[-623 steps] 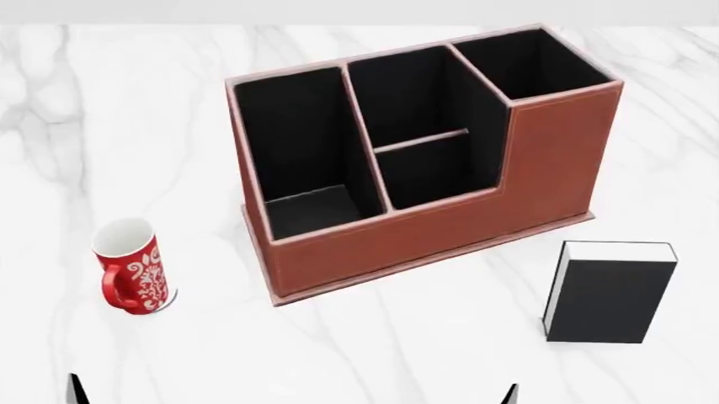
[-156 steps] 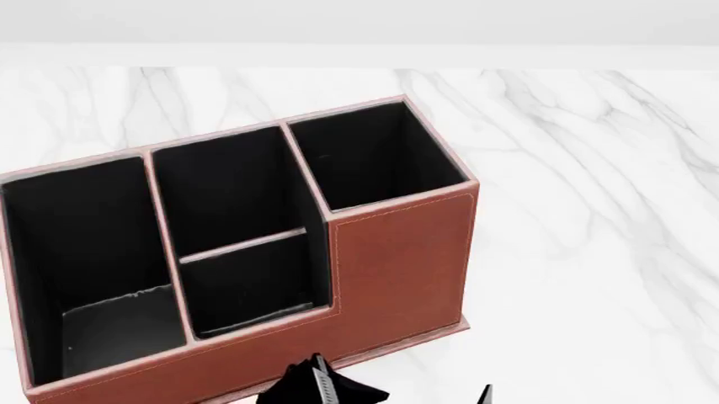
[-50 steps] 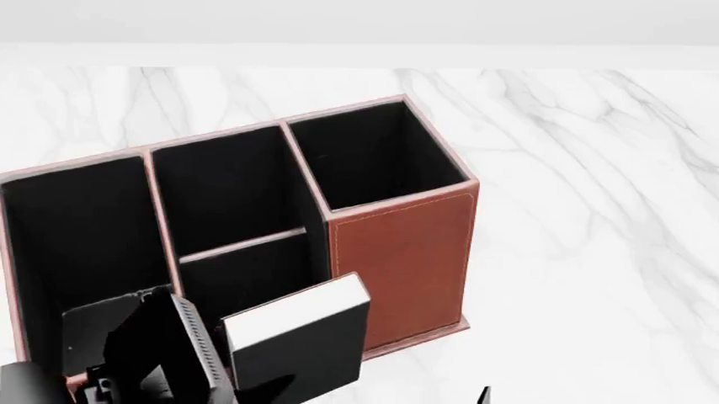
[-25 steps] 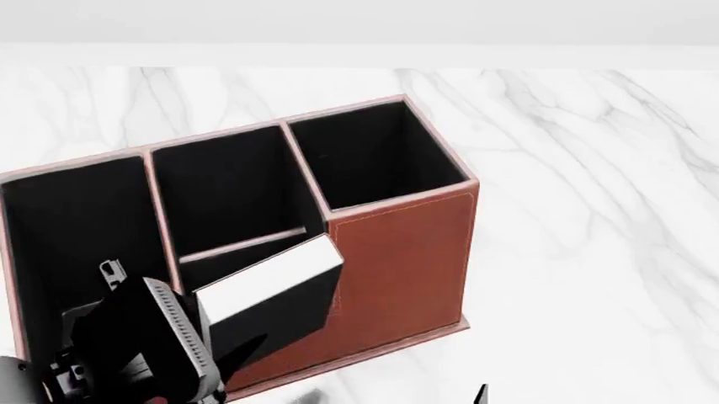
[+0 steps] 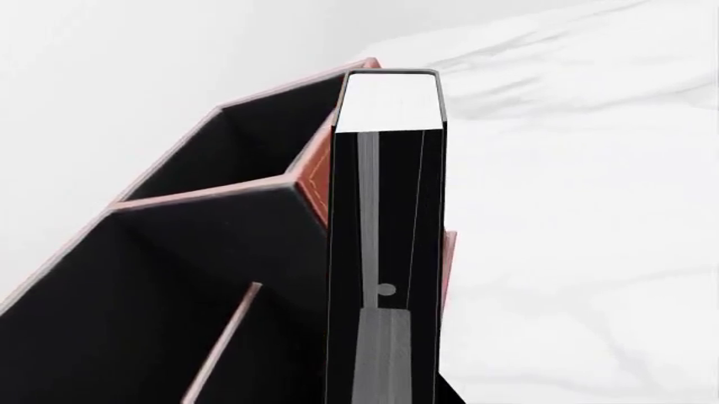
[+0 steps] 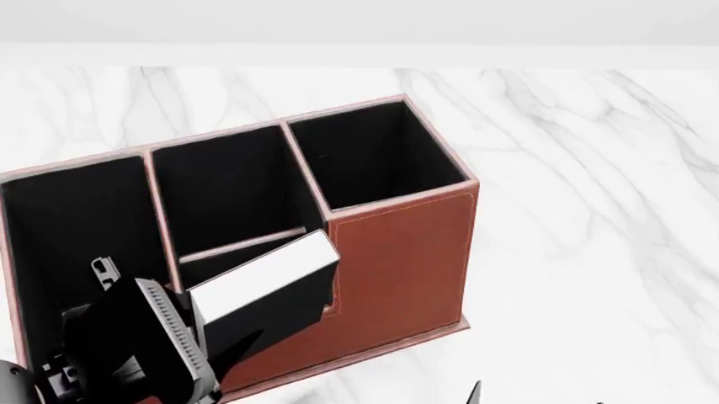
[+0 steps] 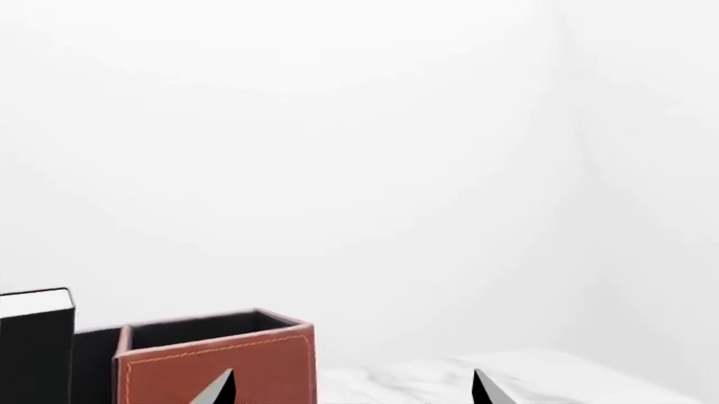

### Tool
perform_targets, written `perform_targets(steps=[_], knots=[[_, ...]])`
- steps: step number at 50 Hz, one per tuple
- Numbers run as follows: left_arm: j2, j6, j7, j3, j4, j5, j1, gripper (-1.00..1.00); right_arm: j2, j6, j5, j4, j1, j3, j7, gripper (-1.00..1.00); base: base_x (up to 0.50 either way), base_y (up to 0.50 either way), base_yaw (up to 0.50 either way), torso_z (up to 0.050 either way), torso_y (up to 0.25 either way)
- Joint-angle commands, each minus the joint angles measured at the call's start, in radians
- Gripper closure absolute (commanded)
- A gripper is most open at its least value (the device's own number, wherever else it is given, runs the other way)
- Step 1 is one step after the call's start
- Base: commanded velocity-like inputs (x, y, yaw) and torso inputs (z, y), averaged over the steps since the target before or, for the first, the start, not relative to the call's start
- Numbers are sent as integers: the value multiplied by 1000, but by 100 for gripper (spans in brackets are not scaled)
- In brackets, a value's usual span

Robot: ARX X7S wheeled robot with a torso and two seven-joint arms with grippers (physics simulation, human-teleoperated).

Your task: Pick up the book and place it in the back compartment of the caddy.

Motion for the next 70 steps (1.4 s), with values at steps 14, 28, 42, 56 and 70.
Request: perform_targets(steps=[14,28,42,56,70], knots=[[2,65,119,-36,-36,-14,-5,100,0,38,-37,-7,1,-2,24,-100,0,0,0,1,1],[35,90,295,-31,-149,-33,-23,100,-1,21,-46,11,9,-8,30,-100,0,0,0,0,1],[64,112,367,-45,-253,-27,-47,100,0,19,-49,17,13,-15,34,-100,0,0,0,0,1],[77,92,362,-38,-293,15,-78,100,3,17,-48,21,14,-20,37,-100,0,0,0,0,1],[76,93,380,-45,-307,28,-105,100,3,14,-47,33,23,-26,40,-100,0,0,0,1,1]])
